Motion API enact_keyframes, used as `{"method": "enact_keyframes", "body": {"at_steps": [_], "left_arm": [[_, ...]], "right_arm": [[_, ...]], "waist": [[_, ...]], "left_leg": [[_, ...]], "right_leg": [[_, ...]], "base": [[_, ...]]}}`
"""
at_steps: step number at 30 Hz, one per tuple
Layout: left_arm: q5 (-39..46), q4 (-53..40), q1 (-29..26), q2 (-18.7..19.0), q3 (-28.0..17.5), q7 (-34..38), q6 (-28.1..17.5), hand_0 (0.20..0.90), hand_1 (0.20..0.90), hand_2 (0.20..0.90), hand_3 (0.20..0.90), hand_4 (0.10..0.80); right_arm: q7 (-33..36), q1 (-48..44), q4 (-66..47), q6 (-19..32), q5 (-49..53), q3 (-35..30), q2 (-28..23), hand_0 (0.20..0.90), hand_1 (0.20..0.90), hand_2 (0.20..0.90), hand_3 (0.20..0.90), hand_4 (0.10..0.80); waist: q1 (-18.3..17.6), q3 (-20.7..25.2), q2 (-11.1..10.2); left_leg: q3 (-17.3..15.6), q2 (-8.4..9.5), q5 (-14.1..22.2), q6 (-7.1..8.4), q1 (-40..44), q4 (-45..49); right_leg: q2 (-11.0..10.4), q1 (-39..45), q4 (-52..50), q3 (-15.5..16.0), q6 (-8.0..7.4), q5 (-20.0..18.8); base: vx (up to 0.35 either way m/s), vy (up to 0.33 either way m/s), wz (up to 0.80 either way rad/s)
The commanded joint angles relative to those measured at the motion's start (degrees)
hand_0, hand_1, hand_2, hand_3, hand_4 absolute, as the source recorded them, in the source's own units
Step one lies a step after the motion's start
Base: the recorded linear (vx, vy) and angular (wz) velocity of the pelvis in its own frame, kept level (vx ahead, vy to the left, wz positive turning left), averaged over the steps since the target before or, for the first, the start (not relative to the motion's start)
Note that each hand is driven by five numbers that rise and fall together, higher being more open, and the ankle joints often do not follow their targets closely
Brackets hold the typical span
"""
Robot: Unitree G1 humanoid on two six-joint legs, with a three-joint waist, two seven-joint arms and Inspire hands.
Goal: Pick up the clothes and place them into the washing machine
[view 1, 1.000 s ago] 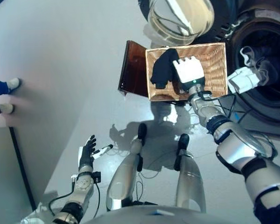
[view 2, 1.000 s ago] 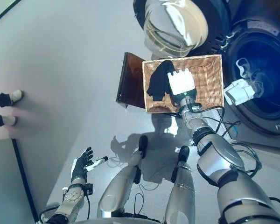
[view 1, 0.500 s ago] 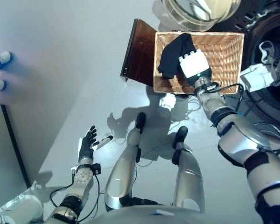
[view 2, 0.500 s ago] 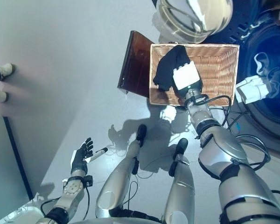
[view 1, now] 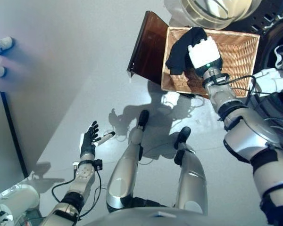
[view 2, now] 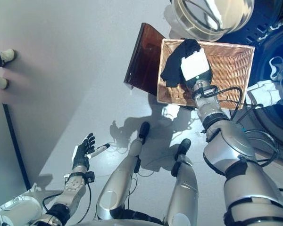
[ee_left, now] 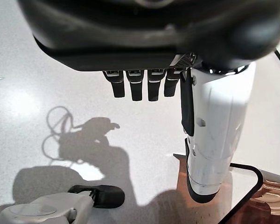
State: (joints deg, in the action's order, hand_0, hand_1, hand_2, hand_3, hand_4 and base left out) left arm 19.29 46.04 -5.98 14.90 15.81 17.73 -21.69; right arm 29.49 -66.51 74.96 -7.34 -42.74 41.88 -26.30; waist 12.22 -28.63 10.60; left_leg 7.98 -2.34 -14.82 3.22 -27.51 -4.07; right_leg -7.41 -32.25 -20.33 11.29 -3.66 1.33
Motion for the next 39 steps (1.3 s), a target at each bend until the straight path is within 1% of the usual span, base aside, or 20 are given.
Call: {"method": "enact_keyframes", "body": {"at_steps": [1,2,3,6,8,11,16,19,22,34,39], "left_arm": [[1.3,-0.9,-0.3,4.1,-1.7,3.0,-2.1,0.9,0.9,0.9,0.9,0.8],[1.5,-1.1,-0.1,4.2,-2.0,3.1,-2.1,0.9,0.9,0.9,0.9,0.8],[1.8,-1.3,0.1,4.3,-2.6,3.2,-2.2,0.9,0.9,0.9,0.9,0.8],[1.8,-1.4,0.3,4.5,-2.9,3.1,-2.2,0.9,0.9,0.9,0.9,0.8],[1.8,-2.2,0.8,5.1,-4.2,3.1,-2.0,0.9,0.9,0.9,0.9,0.8],[1.4,-1.9,1.0,5.6,-4.8,3.0,-2.0,0.9,0.9,0.9,0.9,0.8],[0.8,-1.9,1.6,5.8,-4.9,2.9,-2.1,0.9,0.9,0.9,0.9,0.8],[0.8,-2.2,1.8,5.6,-4.8,3.0,-2.1,0.9,0.9,0.9,0.9,0.8],[1.2,-1.3,1.1,5.8,-4.9,2.9,-1.7,0.9,0.9,0.9,0.9,0.8],[1.2,-0.7,0.5,6.6,-5.1,3.0,-1.1,0.9,0.9,0.9,0.9,0.8],[1.2,-1.2,0.5,6.9,-5.0,2.5,-1.0,0.9,0.9,0.9,0.9,0.8]], "right_arm": [[6.3,-5.2,-5.1,6.5,19.2,-2.3,1.6,0.9,0.9,0.9,0.9,0.8],[5.9,-4.8,-5.2,8.0,23.3,-4.1,1.8,0.9,0.9,0.9,0.9,0.8],[5.4,-3.5,-5.6,11.2,31.8,-8.2,1.9,0.9,0.9,0.9,0.9,0.8],[5.3,-2.7,-6.3,12.4,34.7,-9.5,1.8,0.9,0.9,0.9,0.9,0.8],[4.8,-0.8,-7.0,15.3,43.8,-14.4,1.4,0.9,0.9,0.9,0.9,0.8],[4.1,0.2,-8.4,16.4,45.5,-15.1,1.4,0.9,0.9,0.9,0.9,0.8],[4.3,1.3,-10.4,16.1,42.6,-14.3,1.3,0.9,0.9,0.9,0.9,0.8],[3.6,1.8,-10.4,17.2,46.7,-16.2,2.0,0.9,0.9,0.9,0.9,0.8],[2.9,1.4,-7.5,18.2,53.9,-19.0,3.8,0.9,0.9,0.9,0.9,0.8],[3.4,0.8,-3.9,18.4,58.6,-22.1,4.2,0.9,0.9,0.9,0.9,0.8],[2.7,0.7,-1.9,18.0,59.6,-22.9,3.1,0.9,0.9,0.9,0.9,0.8]], "waist": [[0.5,1.0,-2.3],[0.5,1.2,-2.3],[0.2,1.0,-2.3],[0.3,1.2,-2.2],[0.4,1.2,-1.8],[0.5,1.3,-1.7],[0.5,1.7,-1.6],[0.4,1.5,-1.7],[0.5,1.7,-1.9],[0.7,1.8,-2.3],[0.8,1.8,-2.6]], "left_leg": [[-4.2,2.03,1.5,2.46,-0.2,-0.9],[-4.3,1.92,1.5,2.43,-0.3,-0.9],[-4.4,1.93,1.7,2.43,0.1,-0.9],[-4.4,1.86,1.6,2.42,0.0,-0.9],[-4.5,1.92,1.7,2.38,0.3,-0.9],[-4.6,1.89,1.9,2.29,0.4,-0.9],[-4.5,1.96,1.9,2.21,0.4,-0.9],[-4.6,2.01,2.0,2.14,0.7,-0.9],[-4.7,1.87,1.9,2.13,0.4,-0.9],[-4.6,1.93,2.0,2.08,0.5,-0.9],[-4.5,1.93,2.0,1.98,0.8,-0.9]], "right_leg": [[0.3,1.7,8.0,-3.1,-0.39,-3.1],[0.4,1.8,8.5,-3.1,-0.34,-3.4],[0.2,2.2,8.6,-3.1,-0.37,-3.2],[0.3,2.1,8.9,-3.1,-0.38,-3.6],[0.1,2.4,9.1,-3.1,-0.41,-3.6],[0.2,2.5,9.3,-3.2,-0.43,-3.6],[0.2,2.5,9.4,-3.2,-0.39,-3.5],[0.1,2.7,9.0,-3.3,-0.36,-3.2],[0.3,2.5,9.4,-3.2,-0.32,-3.6],[0.4,3.1,10.0,-3.0,-0.46,-3.8],[0.4,3.5,10.1,-2.9,-0.52,-3.9]], "base": [[0.017,-0.006,-0.07],[0.03,-0.01,-0.11],[0.012,-0.003,-0.07],[0.005,-0.001,-0.02],[0.0,0.0,0.0],[0.005,-0.008,-0.04],[0.001,-0.001,-0.01],[0.0,0.0,0.0],[0.0,0.0,0.0],[0.0,0.0,0.0],[0.0,0.0,0.0]]}}
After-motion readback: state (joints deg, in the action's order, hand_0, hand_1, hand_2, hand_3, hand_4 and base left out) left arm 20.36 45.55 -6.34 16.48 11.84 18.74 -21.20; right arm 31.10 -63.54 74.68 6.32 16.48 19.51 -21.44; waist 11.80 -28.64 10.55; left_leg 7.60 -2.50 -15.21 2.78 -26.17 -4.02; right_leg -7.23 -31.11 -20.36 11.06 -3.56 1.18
